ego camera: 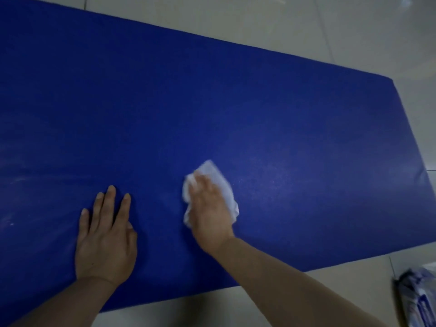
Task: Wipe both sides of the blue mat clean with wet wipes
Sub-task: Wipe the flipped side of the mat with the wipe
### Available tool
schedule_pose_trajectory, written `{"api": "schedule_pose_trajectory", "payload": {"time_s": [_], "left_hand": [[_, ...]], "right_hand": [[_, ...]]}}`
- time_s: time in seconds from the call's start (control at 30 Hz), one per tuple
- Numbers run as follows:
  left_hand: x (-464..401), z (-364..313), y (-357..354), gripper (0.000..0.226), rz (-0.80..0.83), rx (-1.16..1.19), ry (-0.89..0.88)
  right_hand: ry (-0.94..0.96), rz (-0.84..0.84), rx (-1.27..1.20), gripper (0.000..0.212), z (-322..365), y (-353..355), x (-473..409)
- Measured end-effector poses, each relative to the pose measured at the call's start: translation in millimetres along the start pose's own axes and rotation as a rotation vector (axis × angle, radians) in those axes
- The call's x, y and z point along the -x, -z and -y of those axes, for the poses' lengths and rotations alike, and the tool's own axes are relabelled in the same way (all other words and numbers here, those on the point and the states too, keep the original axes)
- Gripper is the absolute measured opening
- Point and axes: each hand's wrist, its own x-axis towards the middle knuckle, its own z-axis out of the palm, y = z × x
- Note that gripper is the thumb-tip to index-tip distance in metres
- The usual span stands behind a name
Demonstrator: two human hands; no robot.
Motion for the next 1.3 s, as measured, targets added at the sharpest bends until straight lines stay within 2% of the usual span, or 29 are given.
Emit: {"api": "schedule_pose_trajectory", "payload": {"time_s": [0.07,0.13,0.2,0.23,0.27,0.3,0.37,0.4,0.47,0.53,0.63,0.7,0.77,0.83,0.9,0.97,1.1,1.23,1.3], "left_hand": [[0.1,-0.9,0.3,0.063,0.005,0.002,0.003],[-0.4,-0.8,1.2,0.063,0.000,0.000,-0.006],[0.2,-0.4,0.7,0.063,0.000,-0.004,-0.011],[0.4,0.2,0.3,0.062,-0.003,-0.005,-0.009],[0.2,0.6,0.1,0.062,-0.004,-0.005,-0.008],[0.0,0.8,0.1,0.062,0.000,-0.004,-0.008],[0.0,1.3,0.2,0.062,0.000,-0.002,-0.009],[0.0,1.7,0.2,0.062,-0.004,-0.003,-0.012],[-0.4,1.4,1.1,0.062,-0.010,-0.005,-0.014],[-0.4,1.0,1.6,0.062,-0.007,-0.004,-0.017],[-0.5,0.5,0.8,0.062,-0.017,-0.002,-0.013],[-0.4,1.1,-0.4,0.062,-0.022,-0.005,-0.014],[-0.4,2.0,-1.1,0.062,-0.035,-0.002,-0.021],[0.6,2.2,-2.7,0.061,-0.042,0.008,-0.028],[2.1,0.9,-3.6,0.061,-0.048,0.024,-0.026],[0.4,1.6,-3.2,0.061,-0.051,0.029,-0.021],[-1.1,1.8,-2.5,0.062,-0.020,0.047,-0.006],[-1.7,-0.6,0.2,0.060,-0.084,0.122,-0.004],[-11.0,-1.6,4.8,0.048,-0.152,0.191,-0.011]], "right_hand": [[0.226,0.026,-0.030,0.058,12.5,-14.9,2.8],[0.291,-0.025,0.070,0.053,3.2,-8.6,-6.3],[0.147,-0.125,0.215,0.033,-13.8,6.9,-21.3],[-0.008,-0.177,0.201,0.036,-24.2,12.8,-27.1],[-0.142,-0.255,0.130,0.048,-35.1,14.1,-31.0],[-0.246,-0.255,0.057,0.059,-41.8,15.5,-33.3],[-0.326,-0.118,0.001,0.070,-39.1,13.3,-37.7],[-0.301,-0.066,0.001,0.074,-31.9,11.9,-39.8],[-0.106,-0.031,-0.031,0.078,-11.1,14.6,-41.1],[0.073,-0.019,-0.129,0.072,7.8,9.5,-34.4],[0.149,-0.018,-0.203,0.065,6.4,3.8,-33.0],[0.125,-0.008,-0.064,0.068,-10.1,3.2,-45.2],[-0.016,-0.043,0.037,0.073,-28.1,7.4,-59.5],[-0.234,-0.098,-0.076,0.071,-37.1,16.4,-72.4],[-0.317,-0.127,-0.128,0.062,-30.6,22.1,-83.9],[-0.248,-0.127,-0.143,0.059,-8.5,21.4,-92.5],[-0.041,-0.088,-0.203,0.067,26.8,10.3,-86.1],[0.001,-0.106,-0.176,0.060,19.8,8.6,-87.8],[0.007,-0.115,-0.175,0.059,20.4,9.4,-89.5]]}}
